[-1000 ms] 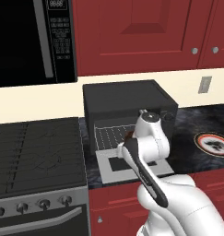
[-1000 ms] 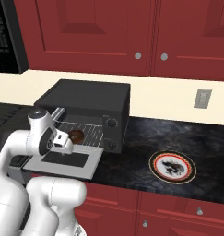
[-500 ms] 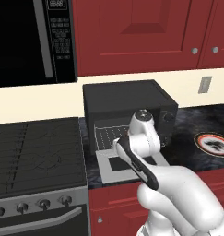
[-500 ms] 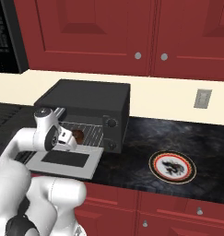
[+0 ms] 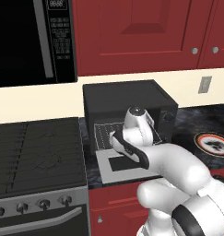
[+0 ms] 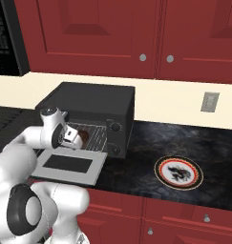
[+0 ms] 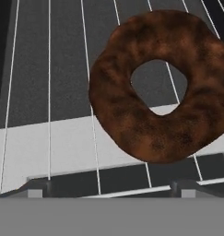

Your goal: Pick up the bagel from the plate, place it on the toaster oven rack, close the door, and set the timer.

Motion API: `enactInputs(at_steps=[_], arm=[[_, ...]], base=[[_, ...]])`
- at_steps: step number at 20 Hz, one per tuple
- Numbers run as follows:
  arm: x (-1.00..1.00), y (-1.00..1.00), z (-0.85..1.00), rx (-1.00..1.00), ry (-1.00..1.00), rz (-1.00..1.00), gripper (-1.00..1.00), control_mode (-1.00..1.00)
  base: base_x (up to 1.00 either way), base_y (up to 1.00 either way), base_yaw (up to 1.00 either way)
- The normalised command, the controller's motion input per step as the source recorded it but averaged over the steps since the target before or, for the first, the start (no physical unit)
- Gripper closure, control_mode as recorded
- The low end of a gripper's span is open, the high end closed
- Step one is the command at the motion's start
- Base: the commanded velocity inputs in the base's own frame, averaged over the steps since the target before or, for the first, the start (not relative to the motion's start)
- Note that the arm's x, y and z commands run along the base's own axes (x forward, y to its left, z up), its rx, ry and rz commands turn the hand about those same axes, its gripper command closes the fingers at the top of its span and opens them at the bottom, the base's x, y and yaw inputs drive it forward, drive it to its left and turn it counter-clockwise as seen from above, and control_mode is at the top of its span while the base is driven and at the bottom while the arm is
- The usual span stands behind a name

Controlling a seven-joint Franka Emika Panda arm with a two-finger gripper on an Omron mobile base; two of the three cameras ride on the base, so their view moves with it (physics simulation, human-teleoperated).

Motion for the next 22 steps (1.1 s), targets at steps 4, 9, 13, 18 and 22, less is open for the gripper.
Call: enactInputs(at_steps=[4,9,13,18,22], arm=[[0.46,0.09,0.0,0.0,0.0,-0.04,-1.0,-1.0],[0.36,0.13,0.0,0.0,-0.01,-0.01,-1.0,-1.0],[-0.51,0.0,0.13,0.0,-0.16,0.0,-1.0,-1.0],[-1.0,-0.07,0.9,0.0,-0.31,0.0,-1.0,-1.0],[-1.0,0.0,0.76,-0.02,-0.18,0.03,-1.0,-1.0]], base=[[0.0,0.0,0.0],[0.0,0.0,0.0],[0.0,0.0,0.0],[0.0,0.0,0.0],[0.0,0.0,0.0]])
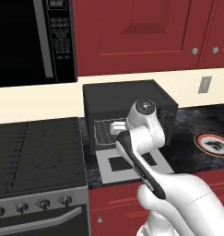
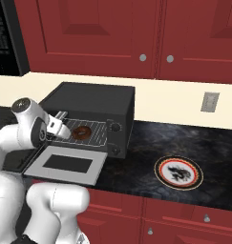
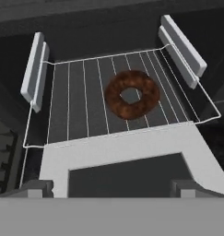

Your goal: Pick up the bagel from the plate, place it on the toaster oven rack, close the door, and set the timer.

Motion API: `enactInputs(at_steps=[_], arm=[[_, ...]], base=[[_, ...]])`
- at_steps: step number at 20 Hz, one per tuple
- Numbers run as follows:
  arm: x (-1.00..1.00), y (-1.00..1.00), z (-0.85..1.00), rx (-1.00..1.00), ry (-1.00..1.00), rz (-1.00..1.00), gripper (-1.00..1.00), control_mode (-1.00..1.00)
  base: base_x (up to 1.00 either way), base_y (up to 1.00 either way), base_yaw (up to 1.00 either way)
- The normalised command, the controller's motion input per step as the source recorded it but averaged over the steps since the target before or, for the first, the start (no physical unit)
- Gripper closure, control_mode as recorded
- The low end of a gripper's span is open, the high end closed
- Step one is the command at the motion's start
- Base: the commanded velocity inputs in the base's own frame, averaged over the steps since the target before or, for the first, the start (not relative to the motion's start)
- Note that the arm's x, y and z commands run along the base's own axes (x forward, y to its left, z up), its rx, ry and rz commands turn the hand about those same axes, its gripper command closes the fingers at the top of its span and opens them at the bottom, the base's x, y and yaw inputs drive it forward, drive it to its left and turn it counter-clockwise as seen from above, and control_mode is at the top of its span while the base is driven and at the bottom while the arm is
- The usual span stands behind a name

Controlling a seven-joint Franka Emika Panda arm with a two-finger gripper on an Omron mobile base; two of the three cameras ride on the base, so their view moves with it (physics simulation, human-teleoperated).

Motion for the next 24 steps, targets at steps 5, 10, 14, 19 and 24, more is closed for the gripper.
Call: enactInputs(at_steps=[5,10,14,19,24], arm=[[-1.0,0.16,0.42,-0.13,0.0,0.05,-1.0,-1.0],[-0.91,0.63,0.3,-0.23,0.11,0.05,-1.0,-1.0],[-0.28,0.71,0.34,-0.25,0.28,0.02,-1.0,-1.0],[0.0,0.51,0.21,-0.25,0.38,0.0,-1.0,-1.0],[0.01,0.22,0.02,-0.26,0.41,0.0,-1.0,-1.0]], base=[[0.0,0.0,0.0],[0.0,0.0,0.0],[0.0,0.0,0.0],[0.0,0.0,0.0],[0.0,0.0,0.0]])
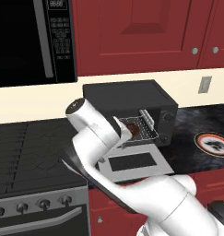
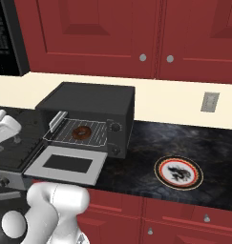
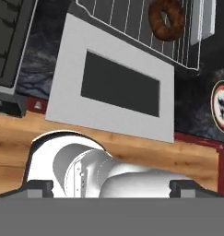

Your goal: Pick up the bagel from the plate, place it on the toaster oven rack, close the door, and set the timer.

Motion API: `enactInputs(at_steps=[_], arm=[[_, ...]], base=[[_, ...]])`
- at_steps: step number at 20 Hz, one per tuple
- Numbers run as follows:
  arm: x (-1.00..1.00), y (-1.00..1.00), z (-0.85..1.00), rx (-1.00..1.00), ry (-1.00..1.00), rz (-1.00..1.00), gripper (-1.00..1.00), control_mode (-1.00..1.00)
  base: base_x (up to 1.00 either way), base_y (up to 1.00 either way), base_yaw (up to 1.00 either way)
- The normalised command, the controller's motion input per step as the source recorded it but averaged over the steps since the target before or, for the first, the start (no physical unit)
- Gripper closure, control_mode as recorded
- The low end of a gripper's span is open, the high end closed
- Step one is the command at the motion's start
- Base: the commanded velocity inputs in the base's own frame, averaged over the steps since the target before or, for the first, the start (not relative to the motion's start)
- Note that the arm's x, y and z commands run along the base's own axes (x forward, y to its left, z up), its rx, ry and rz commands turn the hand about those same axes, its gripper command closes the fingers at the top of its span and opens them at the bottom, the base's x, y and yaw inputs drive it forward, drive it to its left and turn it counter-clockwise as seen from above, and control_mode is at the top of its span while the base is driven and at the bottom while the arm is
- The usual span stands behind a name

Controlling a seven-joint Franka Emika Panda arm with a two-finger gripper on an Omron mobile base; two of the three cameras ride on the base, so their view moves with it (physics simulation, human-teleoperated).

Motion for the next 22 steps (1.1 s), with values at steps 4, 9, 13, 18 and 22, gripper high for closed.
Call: enactInputs(at_steps=[4,9,13,18,22], arm=[[-0.07,0.11,-0.19,-0.29,0.11,0.0,-1.0,-1.0],[-0.24,0.01,-0.47,-0.24,-0.09,0.0,-1.0,-1.0],[-0.04,0.0,-0.45,-0.16,-0.18,0.0,-1.0,-1.0],[0.0,0.0,-0.36,-0.09,-0.17,0.0,-1.0,-1.0],[0.0,0.0,-0.34,-0.09,-0.05,0.0,-1.0,-1.0]], base=[[0.0,0.0,0.0],[0.0,0.0,0.0],[0.0,0.0,0.0],[0.0,0.0,0.0],[0.0,0.0,0.0]])
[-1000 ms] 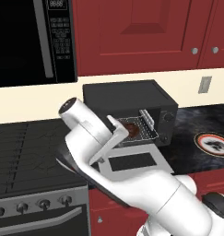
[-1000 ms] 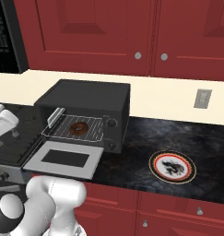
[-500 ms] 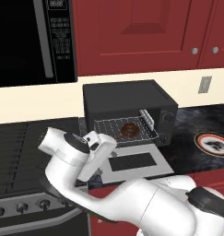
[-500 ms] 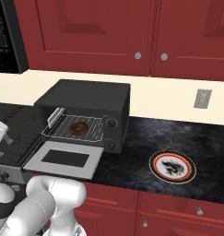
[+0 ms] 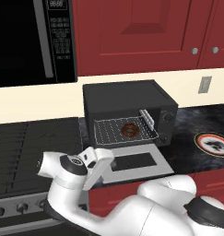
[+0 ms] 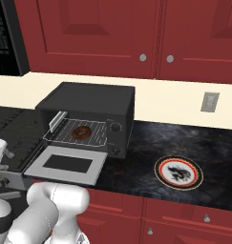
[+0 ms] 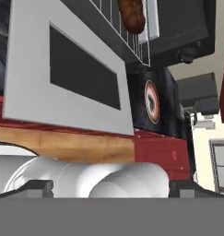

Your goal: Pick up the bagel from the plate, place it on the toaster oven rack, close the door, and set the timer.

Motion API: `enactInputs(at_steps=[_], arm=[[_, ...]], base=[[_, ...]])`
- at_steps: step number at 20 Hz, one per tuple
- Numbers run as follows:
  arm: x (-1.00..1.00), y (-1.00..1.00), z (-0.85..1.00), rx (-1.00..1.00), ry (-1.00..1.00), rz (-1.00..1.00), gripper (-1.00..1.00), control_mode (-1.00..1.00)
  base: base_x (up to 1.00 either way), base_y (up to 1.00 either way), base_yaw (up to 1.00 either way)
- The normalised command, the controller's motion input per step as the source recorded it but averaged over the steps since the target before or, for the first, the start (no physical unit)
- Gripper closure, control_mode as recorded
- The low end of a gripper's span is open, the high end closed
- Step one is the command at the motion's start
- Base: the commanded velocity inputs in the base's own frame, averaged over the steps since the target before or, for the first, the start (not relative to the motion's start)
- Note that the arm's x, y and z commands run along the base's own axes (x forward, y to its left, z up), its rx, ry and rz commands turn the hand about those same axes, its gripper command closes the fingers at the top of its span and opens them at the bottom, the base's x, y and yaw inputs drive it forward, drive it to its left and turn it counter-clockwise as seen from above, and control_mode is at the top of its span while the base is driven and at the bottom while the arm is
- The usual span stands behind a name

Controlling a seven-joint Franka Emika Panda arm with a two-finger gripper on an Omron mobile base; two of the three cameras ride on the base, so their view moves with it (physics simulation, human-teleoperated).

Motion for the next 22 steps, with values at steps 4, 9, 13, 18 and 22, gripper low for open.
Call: enactInputs(at_steps=[4,9,13,18,22], arm=[[0.0,0.0,-0.28,-0.09,-0.03,0.0,-1.0,-1.0],[0.0,0.0,-0.31,-0.1,-0.01,0.0,-1.0,-1.0],[0.0,0.0,-0.25,-0.11,0.0,0.01,-1.0,-1.0],[0.05,0.0,-0.21,-0.11,0.0,0.04,-1.0,-1.0],[0.16,0.02,-0.15,-0.14,0.04,0.06,-1.0,-1.0]], base=[[0.0,0.0,0.0],[0.0,0.0,0.0],[0.0,0.0,0.0],[0.0,0.0,0.0],[0.0,0.0,0.0]])
